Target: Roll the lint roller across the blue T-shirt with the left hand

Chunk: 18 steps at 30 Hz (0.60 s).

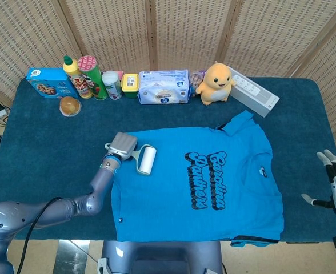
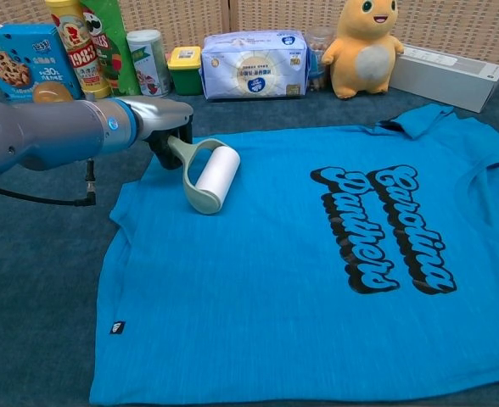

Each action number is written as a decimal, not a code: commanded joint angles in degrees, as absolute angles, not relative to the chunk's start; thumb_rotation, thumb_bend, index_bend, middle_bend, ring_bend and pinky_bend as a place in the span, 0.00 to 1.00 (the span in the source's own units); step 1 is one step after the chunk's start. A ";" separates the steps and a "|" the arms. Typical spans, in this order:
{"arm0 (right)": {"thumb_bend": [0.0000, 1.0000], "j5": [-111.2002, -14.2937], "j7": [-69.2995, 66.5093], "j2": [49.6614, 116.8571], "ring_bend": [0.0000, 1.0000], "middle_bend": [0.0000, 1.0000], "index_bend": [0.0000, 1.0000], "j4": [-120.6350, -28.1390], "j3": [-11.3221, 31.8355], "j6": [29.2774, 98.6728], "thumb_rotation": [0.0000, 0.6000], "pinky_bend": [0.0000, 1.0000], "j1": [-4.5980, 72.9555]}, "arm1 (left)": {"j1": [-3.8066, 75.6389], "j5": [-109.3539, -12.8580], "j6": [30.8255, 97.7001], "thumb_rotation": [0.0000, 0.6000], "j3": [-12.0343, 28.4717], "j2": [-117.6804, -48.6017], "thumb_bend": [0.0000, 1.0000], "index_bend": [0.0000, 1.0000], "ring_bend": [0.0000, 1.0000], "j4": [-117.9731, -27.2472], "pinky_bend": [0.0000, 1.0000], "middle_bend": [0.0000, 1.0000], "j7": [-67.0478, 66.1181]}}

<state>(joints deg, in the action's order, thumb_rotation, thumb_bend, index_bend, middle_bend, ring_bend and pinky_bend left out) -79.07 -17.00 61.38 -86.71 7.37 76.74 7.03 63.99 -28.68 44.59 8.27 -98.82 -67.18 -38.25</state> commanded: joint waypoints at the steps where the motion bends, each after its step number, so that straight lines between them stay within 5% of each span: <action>1: 0.00 -79.23 -17.26 61.24 0.00 0.00 0.02 -86.79 7.32 76.88 1.00 0.00 6.96 | 64.47 -28.09 44.68 1.00 8.50 -99.43 0.94 1.00 0.91 -66.91 1.00 0.92 -38.89; 18: 0.00 -79.43 -18.13 60.83 0.00 0.00 0.02 -86.84 7.25 77.22 1.00 0.00 6.83 | 69.18 -21.85 45.16 1.00 10.36 -103.60 0.93 1.00 0.91 -65.27 1.00 0.92 -44.92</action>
<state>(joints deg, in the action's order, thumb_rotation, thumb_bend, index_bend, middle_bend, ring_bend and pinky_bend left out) -79.43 -18.14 60.83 -86.84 7.25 77.22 6.83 68.87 -22.17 45.13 10.20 -103.31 -65.46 -44.65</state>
